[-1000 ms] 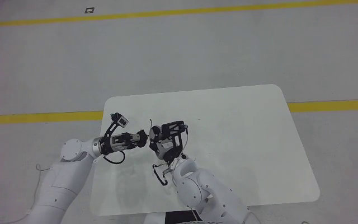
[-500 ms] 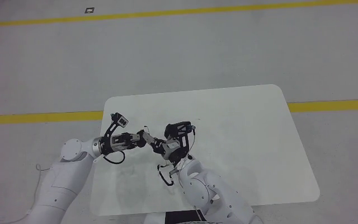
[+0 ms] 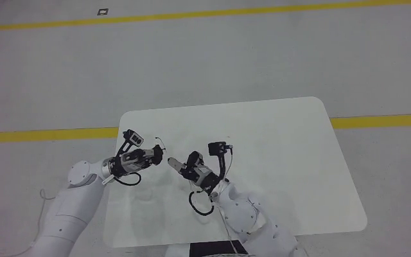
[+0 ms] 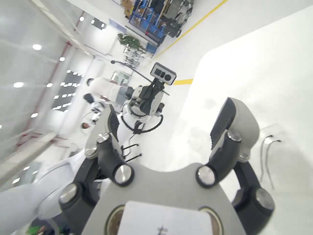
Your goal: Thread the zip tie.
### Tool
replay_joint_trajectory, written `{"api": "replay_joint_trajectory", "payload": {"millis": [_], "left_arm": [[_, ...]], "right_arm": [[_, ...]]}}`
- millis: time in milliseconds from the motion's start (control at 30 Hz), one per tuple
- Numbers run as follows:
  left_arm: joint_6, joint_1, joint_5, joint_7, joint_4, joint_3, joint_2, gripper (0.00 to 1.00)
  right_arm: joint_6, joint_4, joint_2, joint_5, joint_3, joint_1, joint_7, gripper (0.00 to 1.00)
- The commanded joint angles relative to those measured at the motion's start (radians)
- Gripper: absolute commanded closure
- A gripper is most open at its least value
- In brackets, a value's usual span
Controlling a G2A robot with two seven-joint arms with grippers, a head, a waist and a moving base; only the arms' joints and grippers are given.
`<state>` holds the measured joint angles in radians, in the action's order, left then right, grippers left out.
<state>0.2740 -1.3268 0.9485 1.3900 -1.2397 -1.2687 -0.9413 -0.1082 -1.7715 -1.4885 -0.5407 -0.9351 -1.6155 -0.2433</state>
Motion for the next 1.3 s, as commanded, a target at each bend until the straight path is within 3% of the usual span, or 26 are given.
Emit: {"api": "replay_joint_trajectory", "payload": {"millis": [0,133,200,267,500,533,700,933,1000,1267], "left_arm": [[-0.009,-0.002,0.033,0.0,-0.01,0.013,0.006,1.0],[-0.023,0.0,0.098,0.0,-0.033,0.048,0.022,1.0],[-0.055,-0.002,0.137,0.0,-0.048,0.073,0.029,1.0],[-0.068,0.002,0.166,0.0,-0.042,0.078,0.037,1.0],[-0.07,0.002,0.166,-0.015,-0.052,0.082,0.036,1.0],[-0.074,0.0,0.173,-0.019,-0.057,0.086,0.034,1.0],[-0.051,0.005,0.185,0.0,-0.05,0.087,0.029,1.0],[0.066,-0.002,0.156,0.0,-0.058,0.083,0.038,1.0],[0.066,0.004,0.152,0.0,-0.058,0.072,0.038,1.0],[0.066,0.004,0.152,0.0,-0.058,0.072,0.038,1.0]], "right_arm": [[-0.085,0.032,0.001,0.163,-0.011,0.01,-0.064,0.0],[-0.217,0.131,0.002,0.44,-0.031,0.063,-0.196,0.0],[-0.232,0.178,0.001,0.583,-0.033,0.095,-0.275,0.0],[-0.232,0.189,0.001,0.598,-0.037,0.101,-0.282,0.0],[-0.231,0.189,0.001,0.605,-0.036,0.1,-0.281,0.0],[-0.223,0.197,-0.001,0.663,-0.029,0.094,-0.288,0.0],[-0.229,0.283,-0.008,0.99,-0.021,0.131,-0.428,0.0],[-0.184,0.413,-0.027,1.411,-0.013,0.189,-0.615,0.0],[-0.197,0.459,-0.028,1.443,-0.023,0.21,-0.64,0.0],[-0.208,0.449,-0.028,1.425,-0.023,0.207,-0.613,0.0]]}}
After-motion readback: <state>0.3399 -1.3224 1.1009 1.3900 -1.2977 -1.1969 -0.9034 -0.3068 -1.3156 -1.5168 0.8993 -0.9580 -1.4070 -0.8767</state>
